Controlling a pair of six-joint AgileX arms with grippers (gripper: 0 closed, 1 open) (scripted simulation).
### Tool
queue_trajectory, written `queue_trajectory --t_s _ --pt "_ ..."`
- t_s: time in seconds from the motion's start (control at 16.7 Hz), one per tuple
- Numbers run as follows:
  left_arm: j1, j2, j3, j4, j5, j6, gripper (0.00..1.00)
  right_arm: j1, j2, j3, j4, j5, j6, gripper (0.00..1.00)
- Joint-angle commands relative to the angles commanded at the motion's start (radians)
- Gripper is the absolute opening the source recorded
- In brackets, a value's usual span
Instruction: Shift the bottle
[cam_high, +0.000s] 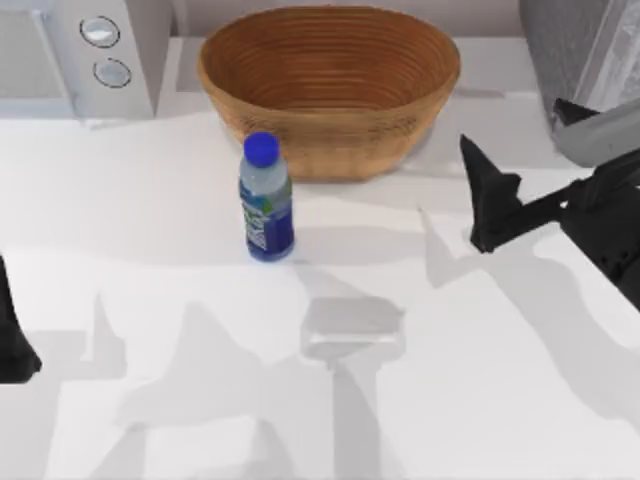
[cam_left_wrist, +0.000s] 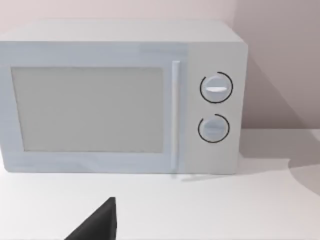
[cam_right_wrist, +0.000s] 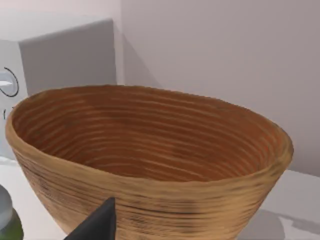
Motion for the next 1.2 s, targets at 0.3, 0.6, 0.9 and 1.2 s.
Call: queue_trajectory --t_s 0.3,0.6,0.9,1.2 --pt "0.000 0.000 0.000 0.000 0.000 0.000 1.00 0.144 0.504 0.141 0.329 -0.007 -0.004 1.00" --pt "0.000 0.000 0.000 0.000 0.000 0.000 1.00 0.243 0.820 0.253 0.563 -0.019 -0.010 1.00" --pt "0.000 0.000 0.000 0.000 0.000 0.000 1.00 0.268 0.889 0.285 0.622 -0.023 -0.012 1.00" --pt "0.000 0.000 0.000 0.000 0.000 0.000 1.00 0.265 0.892 0.297 0.609 -0.023 -0.012 1.00"
